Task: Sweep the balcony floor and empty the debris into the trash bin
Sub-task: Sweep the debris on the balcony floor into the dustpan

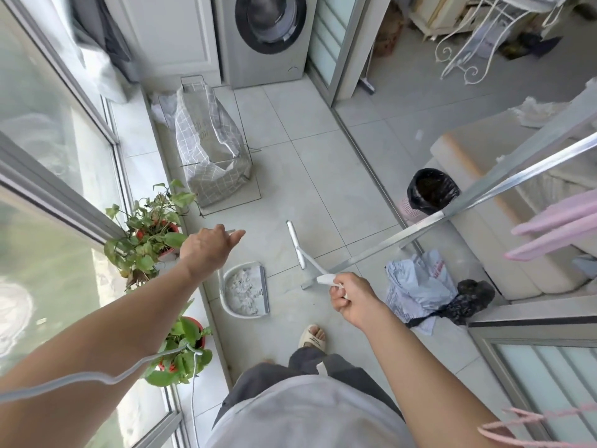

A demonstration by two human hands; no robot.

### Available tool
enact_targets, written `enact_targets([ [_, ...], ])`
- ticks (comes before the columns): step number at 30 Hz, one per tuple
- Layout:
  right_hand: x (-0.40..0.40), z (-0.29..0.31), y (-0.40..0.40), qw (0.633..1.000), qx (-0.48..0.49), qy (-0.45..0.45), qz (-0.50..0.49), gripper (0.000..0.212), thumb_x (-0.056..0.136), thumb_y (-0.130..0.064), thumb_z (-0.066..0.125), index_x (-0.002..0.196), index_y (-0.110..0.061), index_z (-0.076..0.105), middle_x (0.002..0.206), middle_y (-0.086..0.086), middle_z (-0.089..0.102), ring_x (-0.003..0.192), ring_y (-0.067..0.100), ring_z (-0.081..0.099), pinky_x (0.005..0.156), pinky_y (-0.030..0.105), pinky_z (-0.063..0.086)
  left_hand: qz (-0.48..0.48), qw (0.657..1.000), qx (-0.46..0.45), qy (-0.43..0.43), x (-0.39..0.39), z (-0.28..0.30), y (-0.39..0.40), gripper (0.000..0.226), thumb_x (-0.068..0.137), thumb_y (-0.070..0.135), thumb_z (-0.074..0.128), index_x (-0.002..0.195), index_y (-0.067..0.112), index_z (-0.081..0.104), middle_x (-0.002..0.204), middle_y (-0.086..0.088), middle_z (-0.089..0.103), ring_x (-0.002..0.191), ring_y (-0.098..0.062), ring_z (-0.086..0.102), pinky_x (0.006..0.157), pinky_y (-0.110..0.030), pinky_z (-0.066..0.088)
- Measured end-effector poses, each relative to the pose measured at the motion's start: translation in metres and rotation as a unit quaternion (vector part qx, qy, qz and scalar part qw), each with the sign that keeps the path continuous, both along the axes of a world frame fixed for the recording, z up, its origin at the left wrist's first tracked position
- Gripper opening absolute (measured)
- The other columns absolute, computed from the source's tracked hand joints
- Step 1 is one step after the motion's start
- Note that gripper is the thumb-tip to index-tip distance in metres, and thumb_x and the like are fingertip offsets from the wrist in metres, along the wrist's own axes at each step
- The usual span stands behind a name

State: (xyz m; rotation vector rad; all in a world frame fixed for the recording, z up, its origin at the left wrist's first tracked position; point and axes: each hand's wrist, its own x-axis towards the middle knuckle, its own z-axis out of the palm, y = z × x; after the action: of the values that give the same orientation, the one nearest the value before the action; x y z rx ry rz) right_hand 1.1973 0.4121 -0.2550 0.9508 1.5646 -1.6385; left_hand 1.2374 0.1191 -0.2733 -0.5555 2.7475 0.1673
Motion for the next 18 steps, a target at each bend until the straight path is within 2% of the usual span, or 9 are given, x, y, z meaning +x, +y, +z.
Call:
enact_targets([
  [5, -0.039, -0.015, -0.014, 1.000, 0.012, -0.010, 0.024, 0.023, 0.086, 0.004, 0.036, 0.101, 0.000, 0.054, 0.058, 0.003, 0.038, 0.034, 0.005, 0.031, 0.032, 0.013, 0.019, 0.016, 1.000, 0.011, 0.006, -0.023, -0.002, -0.017, 0.081, 0.087, 0.077, 0.014, 0.105, 0.010, 0.056, 0.082, -0.013, 0.066, 0.072, -0.029, 0.066, 0.067, -0.040, 0.058],
  [11, -0.079, -0.031, -0.019, 0.996, 0.053, -0.024, 0.061, 0.025, 0.084, 0.004, 0.035, 0.099, 0.001, 0.054, 0.059, 0.004, 0.038, 0.037, 0.007, 0.030, 0.037, 0.013, 0.019, 0.022, 1.000, -0.001, -0.017, -0.052, -0.002, -0.037, 0.075, 0.087, 0.075, 0.015, 0.111, 0.013, 0.049, 0.070, -0.009, 0.061, 0.061, -0.025, 0.063, 0.058, -0.038, 0.057],
  [18, -0.111, -0.043, -0.024, 0.992, 0.090, -0.052, 0.077, 0.022, 0.086, 0.006, 0.035, 0.077, -0.002, 0.053, 0.045, 0.002, 0.040, 0.033, 0.007, 0.031, 0.037, 0.012, 0.019, 0.002, 0.999, -0.012, 0.033, -0.107, 0.011, -0.059, 0.074, 0.085, 0.078, 0.016, 0.088, 0.013, 0.051, 0.066, -0.007, 0.059, 0.054, -0.020, 0.059, 0.053, -0.036, 0.056],
])
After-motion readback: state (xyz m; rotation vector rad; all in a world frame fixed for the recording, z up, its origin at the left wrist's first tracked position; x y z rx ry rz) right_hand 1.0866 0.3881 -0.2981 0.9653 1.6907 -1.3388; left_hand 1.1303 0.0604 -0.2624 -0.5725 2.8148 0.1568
